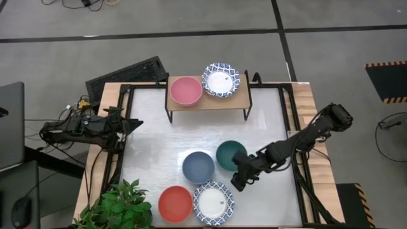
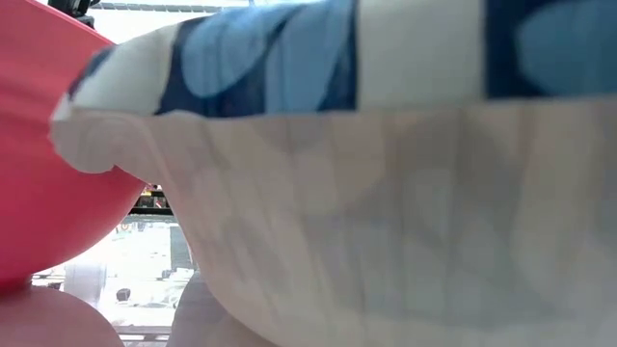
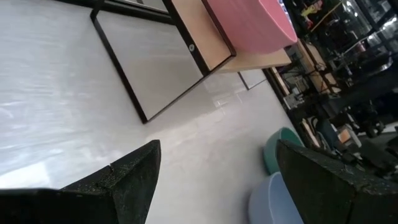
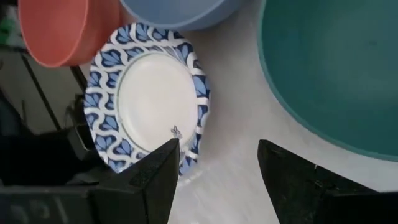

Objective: Place and stack bowls onto a shelf
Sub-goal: Stack the white patterned bowl on top of the white patterned bowl on the shelf

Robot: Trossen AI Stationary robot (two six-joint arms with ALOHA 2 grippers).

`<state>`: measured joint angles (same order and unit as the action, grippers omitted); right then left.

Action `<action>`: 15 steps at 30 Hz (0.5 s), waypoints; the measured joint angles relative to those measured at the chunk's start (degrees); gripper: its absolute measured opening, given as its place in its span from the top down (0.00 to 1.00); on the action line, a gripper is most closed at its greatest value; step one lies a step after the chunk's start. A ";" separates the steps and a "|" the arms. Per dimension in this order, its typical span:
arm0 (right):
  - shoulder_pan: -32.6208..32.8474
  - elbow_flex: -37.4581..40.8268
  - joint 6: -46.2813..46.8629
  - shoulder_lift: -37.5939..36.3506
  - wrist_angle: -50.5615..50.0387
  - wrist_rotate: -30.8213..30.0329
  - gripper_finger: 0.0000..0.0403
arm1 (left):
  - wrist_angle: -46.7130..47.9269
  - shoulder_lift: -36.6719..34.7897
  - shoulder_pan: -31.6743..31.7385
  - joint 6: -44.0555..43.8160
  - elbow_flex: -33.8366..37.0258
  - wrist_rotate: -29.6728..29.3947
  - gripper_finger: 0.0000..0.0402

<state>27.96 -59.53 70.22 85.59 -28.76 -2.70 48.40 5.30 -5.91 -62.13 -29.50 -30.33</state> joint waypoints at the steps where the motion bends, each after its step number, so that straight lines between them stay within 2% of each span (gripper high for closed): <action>1: 0.49 0.51 0.84 0.01 1.02 -0.71 0.39 | 0.19 -0.01 0.00 0.00 0.00 0.05 0.25; 8: 3.57 1.99 4.87 0.09 4.11 -4.44 0.39 | 2.95 -0.02 0.00 0.13 0.00 0.03 0.25; 15: 5.67 1.79 8.72 5.47 8.01 -4.46 0.39 | 5.29 -0.02 0.02 0.16 0.00 -0.36 0.25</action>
<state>33.63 -57.74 78.94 91.07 -20.75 -7.16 53.69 5.28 -5.89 -61.97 -29.50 -30.70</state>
